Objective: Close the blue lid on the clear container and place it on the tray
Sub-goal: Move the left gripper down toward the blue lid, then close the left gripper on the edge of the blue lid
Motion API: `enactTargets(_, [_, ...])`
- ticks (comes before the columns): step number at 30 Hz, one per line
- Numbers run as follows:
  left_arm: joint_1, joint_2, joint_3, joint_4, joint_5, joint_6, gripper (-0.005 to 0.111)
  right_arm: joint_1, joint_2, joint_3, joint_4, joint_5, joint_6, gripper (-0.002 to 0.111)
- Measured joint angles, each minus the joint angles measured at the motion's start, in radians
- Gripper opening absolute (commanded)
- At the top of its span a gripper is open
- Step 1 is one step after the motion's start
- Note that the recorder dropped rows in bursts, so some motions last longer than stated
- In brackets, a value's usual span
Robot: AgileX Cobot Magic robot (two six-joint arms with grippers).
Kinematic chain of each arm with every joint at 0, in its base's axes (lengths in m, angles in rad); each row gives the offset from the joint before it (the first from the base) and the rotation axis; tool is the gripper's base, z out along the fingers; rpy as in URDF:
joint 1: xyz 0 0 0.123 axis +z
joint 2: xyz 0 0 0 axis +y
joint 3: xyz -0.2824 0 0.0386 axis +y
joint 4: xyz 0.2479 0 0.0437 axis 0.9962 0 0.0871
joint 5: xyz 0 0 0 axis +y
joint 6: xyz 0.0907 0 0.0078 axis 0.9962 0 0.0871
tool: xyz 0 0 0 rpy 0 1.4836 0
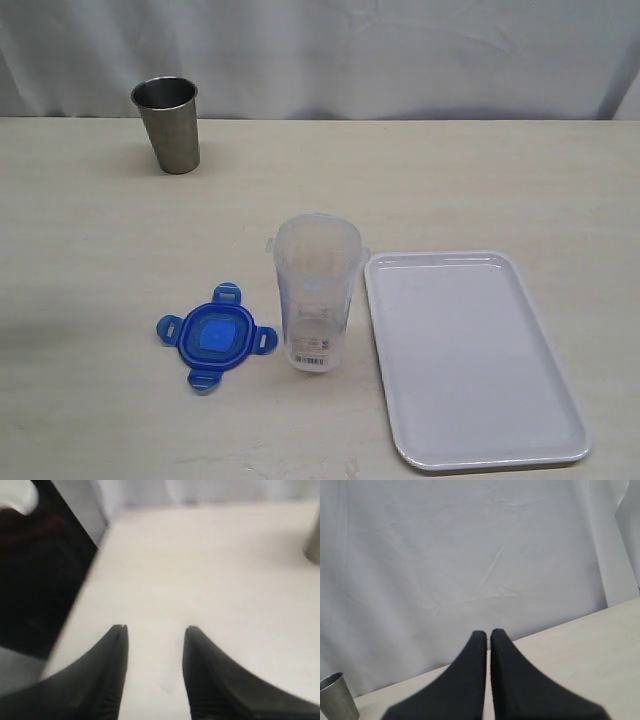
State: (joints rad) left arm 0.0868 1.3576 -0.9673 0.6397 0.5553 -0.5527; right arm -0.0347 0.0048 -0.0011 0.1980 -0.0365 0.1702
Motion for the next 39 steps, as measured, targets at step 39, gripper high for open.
enactTargets(39, [-0.213,0.550,0.170,-1.645,-0.125,1.388,0.028,0.000,0.000,0.000,0.000,0.045,0.000,0.004])
